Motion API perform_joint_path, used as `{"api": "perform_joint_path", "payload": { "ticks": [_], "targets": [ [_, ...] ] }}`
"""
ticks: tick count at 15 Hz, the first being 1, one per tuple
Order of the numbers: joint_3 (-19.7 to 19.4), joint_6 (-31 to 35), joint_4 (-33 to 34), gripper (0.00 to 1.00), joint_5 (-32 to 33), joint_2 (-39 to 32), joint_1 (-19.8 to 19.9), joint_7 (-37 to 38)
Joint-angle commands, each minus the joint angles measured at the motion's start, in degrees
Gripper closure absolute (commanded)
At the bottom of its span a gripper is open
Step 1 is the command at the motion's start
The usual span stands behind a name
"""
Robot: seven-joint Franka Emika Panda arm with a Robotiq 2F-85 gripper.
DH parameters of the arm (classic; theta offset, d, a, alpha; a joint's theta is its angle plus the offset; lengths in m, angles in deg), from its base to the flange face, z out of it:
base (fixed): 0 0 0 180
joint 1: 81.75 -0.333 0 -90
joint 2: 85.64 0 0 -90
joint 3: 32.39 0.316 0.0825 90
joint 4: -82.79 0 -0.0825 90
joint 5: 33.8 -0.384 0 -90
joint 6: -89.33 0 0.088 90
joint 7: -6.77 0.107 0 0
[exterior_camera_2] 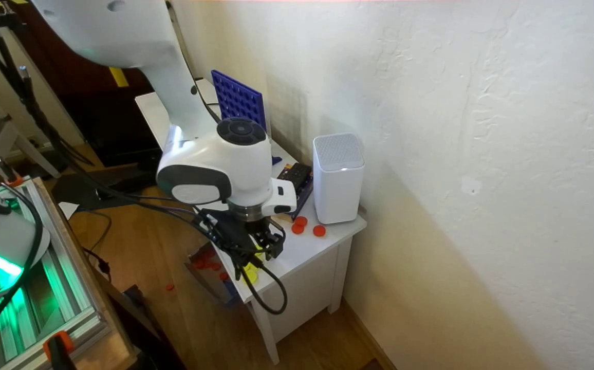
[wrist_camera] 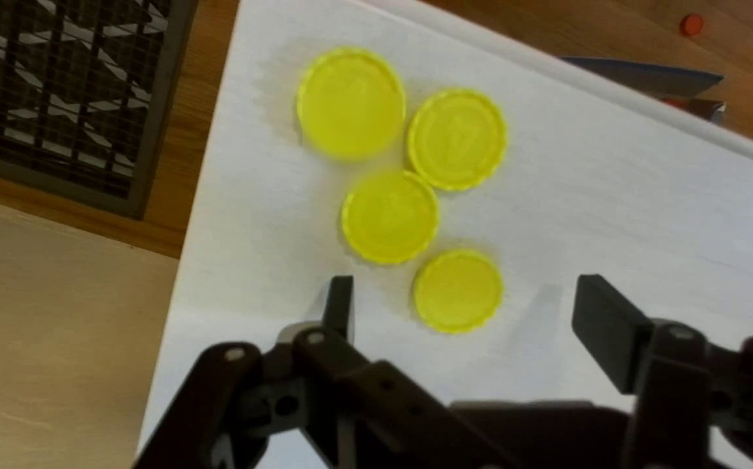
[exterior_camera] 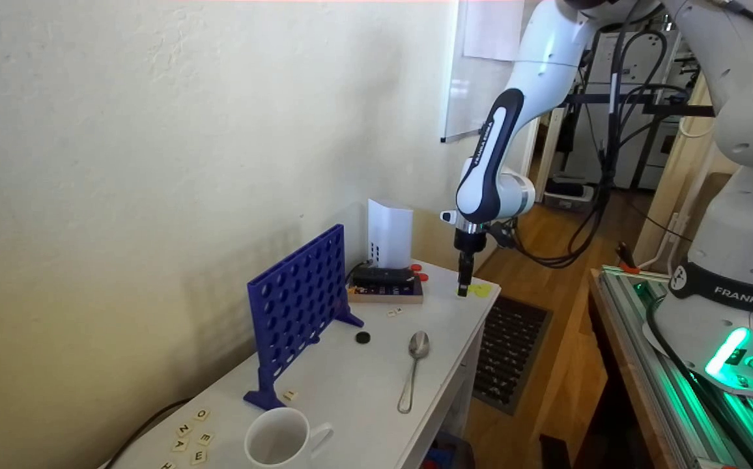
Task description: Put one yellow ring inside the last line of the blue object
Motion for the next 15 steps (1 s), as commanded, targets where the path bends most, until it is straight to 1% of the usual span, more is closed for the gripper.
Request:
{"api": "perform_joint_path", "payload": {
  "ticks": [1, 4, 5, 6, 7, 11, 13, 14, 15],
  "targets": [
    [-0.32, 1.93, 0.08, 0.14, 2.3, -1.16, -0.65, 2.41],
    [-0.28, 2.98, -0.32, 0.16, 2.44, -1.3, -0.83, 2.84],
    [-0.15, 3.48, -0.57, 0.21, 2.56, -1.25, -0.78, 2.96],
    [-0.22, 3.86, -0.8, 0.23, 2.73, -1.15, -0.9, 3.13],
    [-0.28, 4.33, -0.9, 0.33, 2.94, -1.14, -0.97, 3.27],
    [-0.87, 5.68, -1.19, 0.65, 4.34, -1.09, -1.45, 4.38],
    [-1.62, 6.35, -1.43, 0.8, 5.21, -0.89, -1.87, 5.27],
    [-1.69, 6.86, -2.0, 0.86, 5.47, -0.14, -1.66, 5.78],
    [-0.25, 6.7, -3.41, 0.88, 5.75, 1.5, -0.02, 5.89]
  ]
}}
